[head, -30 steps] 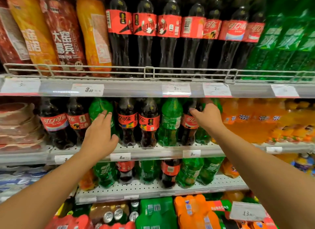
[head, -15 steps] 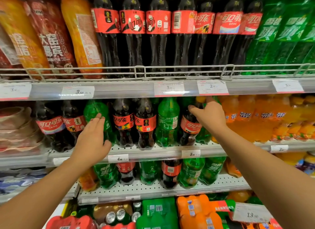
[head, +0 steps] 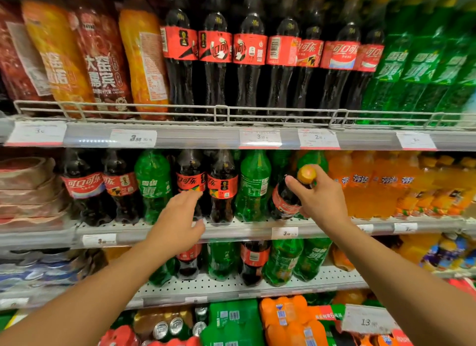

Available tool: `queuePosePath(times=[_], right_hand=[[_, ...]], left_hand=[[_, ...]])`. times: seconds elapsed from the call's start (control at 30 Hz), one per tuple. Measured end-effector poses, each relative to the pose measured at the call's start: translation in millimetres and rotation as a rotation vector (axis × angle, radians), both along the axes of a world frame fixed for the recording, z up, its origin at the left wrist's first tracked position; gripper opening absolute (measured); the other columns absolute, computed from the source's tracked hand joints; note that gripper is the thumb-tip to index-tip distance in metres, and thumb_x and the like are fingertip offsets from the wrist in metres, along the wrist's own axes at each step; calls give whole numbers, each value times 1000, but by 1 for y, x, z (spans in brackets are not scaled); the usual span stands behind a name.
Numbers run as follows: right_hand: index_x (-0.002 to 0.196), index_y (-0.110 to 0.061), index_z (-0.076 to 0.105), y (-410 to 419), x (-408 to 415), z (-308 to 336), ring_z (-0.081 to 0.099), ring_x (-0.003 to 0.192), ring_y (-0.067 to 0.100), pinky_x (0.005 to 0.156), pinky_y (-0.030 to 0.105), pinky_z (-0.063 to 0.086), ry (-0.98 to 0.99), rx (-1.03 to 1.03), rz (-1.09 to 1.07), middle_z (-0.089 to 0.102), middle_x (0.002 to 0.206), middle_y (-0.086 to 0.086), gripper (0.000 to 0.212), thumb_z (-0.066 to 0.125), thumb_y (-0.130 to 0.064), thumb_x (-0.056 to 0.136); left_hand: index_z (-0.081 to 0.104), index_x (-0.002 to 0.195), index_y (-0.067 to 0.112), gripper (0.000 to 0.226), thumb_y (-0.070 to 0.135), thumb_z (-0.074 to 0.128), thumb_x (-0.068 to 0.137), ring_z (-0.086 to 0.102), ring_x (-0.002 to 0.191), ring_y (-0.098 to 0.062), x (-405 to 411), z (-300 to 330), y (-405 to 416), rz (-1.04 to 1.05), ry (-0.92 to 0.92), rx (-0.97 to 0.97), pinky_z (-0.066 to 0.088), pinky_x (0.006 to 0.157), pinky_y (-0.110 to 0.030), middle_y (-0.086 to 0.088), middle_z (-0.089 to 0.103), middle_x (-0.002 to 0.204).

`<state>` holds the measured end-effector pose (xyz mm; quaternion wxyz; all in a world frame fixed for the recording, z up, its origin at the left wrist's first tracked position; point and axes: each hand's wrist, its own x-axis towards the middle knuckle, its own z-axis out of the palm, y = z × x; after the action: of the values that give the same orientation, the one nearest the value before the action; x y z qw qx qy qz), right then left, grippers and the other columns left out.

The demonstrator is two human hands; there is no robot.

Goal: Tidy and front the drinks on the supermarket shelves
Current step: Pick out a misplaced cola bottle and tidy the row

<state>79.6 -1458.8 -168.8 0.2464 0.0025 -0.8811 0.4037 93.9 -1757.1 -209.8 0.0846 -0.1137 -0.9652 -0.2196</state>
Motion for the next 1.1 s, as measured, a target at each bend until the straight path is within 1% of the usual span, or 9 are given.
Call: queuePosePath(times=[0.23, 0.3, 0.37, 0.53, 0.7, 0.83, 0.93, 1.0, 1.1], right_hand=[[79, -35, 56, -59, 40, 44, 65, 55, 16, 47, 37, 55, -7, 15, 140, 67, 73, -5, 30, 67, -62, 77], [77, -34, 57, -84, 48, 43, 63, 51, 9, 44, 36, 55, -37, -23, 177, 67, 70, -6, 27, 69, -58, 77], [77, -34, 59, -109, 54, 38, 63, 62, 1, 56, 35, 57, -58, -21, 204, 67, 71, -10, 25, 69, -57, 75], [77, -32, 59, -176, 62, 22, 62, 67, 0, 60, 30, 53, -76, 30, 302, 66, 72, -16, 30, 63, -61, 70], [76, -30, 62, -232, 58, 13, 62, 67, -3, 56, 21, 50, -90, 5, 401, 66, 73, -20, 27, 68, -57, 71], [79, -32, 65, -269, 58, 7, 64, 67, 0, 58, 27, 53, -104, -4, 451, 68, 73, -14, 32, 69, -61, 67], [103, -43, 66, -279, 46, 13, 68, 76, 1, 63, 23, 51, -332, -39, 712, 72, 100, -17, 42, 73, -64, 67], [122, -38, 60, -276, 29, 19, 70, 75, 9, 57, 27, 53, -480, -58, 792, 64, 122, -13, 57, 76, -57, 72], [125, -22, 57, -278, -11, 21, 68, 90, 14, 70, 37, 59, -335, 48, 483, 60, 123, -7, 47, 72, -39, 84]], left_hand=[[20, 149, 35, 87, 57, 66, 78, 27, 139, -9, 17, 37, 49, -292, -70, 246, 27, 112, -30, 10, 26, 154], [30, 130, 58, 77, 62, 74, 67, 43, 122, 5, 29, 43, 48, -313, -91, 425, 42, 103, -28, 25, 42, 137], [32, 109, 69, 72, 57, 83, 60, 53, 106, 12, 38, 41, 32, -311, -93, 572, 49, 88, -22, 32, 53, 118], [38, 109, 63, 77, 49, 87, 52, 59, 96, 11, 52, 18, -28, -223, -95, 643, 50, 79, -22, 31, 60, 106], [42, 119, 56, 80, 31, 86, 57, 63, 100, -1, 61, 10, -81, -170, -53, 678, 56, 85, -38, 21, 64, 110], [43, 116, 56, 75, 36, 86, 59, 63, 99, 1, 65, 3, -116, -136, -27, 666, 56, 81, -33, 22, 63, 110], [43, 122, 50, 78, 42, 88, 59, 65, 100, -3, 66, -11, -141, -36, -29, 738, 57, 82, -37, 20, 64, 111], [43, 120, 53, 78, 46, 88, 57, 64, 97, 0, 67, -20, -160, 21, -40, 801, 57, 78, -29, 24, 63, 108], [40, 113, 63, 75, 51, 86, 54, 58, 97, 12, 73, -27, -185, 79, -7, 784, 48, 69, -6, 33, 58, 105]])
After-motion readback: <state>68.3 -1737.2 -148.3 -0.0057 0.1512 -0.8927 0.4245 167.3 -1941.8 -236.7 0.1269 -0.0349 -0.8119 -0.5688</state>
